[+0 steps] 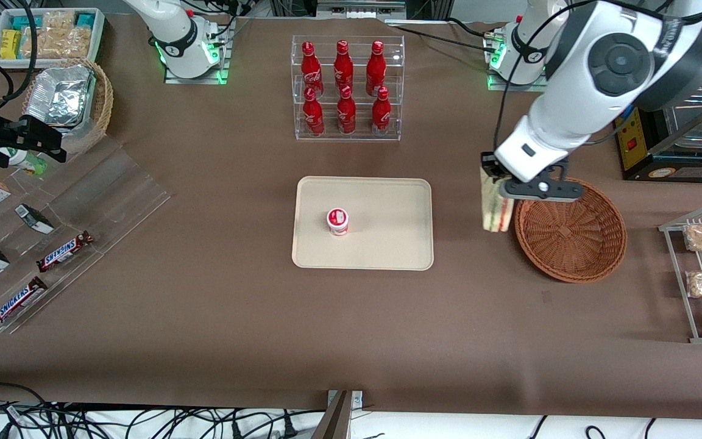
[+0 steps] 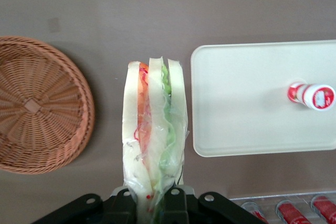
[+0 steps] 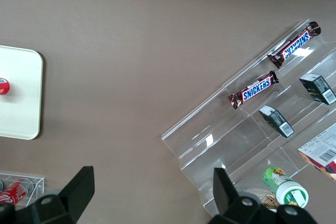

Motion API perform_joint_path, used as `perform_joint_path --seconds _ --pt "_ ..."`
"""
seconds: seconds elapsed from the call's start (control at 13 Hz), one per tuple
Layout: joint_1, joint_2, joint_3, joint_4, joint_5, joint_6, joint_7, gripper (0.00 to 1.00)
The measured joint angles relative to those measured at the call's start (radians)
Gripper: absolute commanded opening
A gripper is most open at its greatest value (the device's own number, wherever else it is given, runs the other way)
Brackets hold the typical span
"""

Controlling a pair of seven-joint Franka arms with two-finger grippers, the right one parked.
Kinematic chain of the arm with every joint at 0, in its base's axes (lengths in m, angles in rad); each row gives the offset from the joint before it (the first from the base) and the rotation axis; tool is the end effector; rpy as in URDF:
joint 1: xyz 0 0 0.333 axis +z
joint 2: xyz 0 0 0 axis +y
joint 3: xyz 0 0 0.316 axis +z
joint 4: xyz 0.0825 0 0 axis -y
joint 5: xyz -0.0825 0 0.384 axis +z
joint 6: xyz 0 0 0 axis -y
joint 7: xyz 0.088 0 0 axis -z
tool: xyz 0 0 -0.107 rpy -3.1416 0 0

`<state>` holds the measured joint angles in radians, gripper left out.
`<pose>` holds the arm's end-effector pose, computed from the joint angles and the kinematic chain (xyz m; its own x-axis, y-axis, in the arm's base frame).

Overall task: Place sandwich from basket to tray
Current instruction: 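Carry the sandwich to the cream tray beside the red cup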

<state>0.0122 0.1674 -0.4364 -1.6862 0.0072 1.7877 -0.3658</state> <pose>0.5568 -0.2344 0.4992 0.9959 -0.0578 -0.0696 -0.0550 -0.9976 0.0413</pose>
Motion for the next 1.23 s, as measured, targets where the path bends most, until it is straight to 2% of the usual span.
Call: perform_joint_path --seconds 0.31,0.54,0.92,1.23 --pt "-0.003 0.042 -0.060 0.005 0.000 0.040 -0.015 0.00" --pt "-0.055 0.105 -0.065 0.003 0.005 0.136 -0.120 0.00" --pt "-0.145 0.237 -0.066 -0.034 0.118 0.322 -0.273 0.00" --pt "-0.188 0.321 -0.067 -0.052 0.236 0.372 -0.366 0.00"
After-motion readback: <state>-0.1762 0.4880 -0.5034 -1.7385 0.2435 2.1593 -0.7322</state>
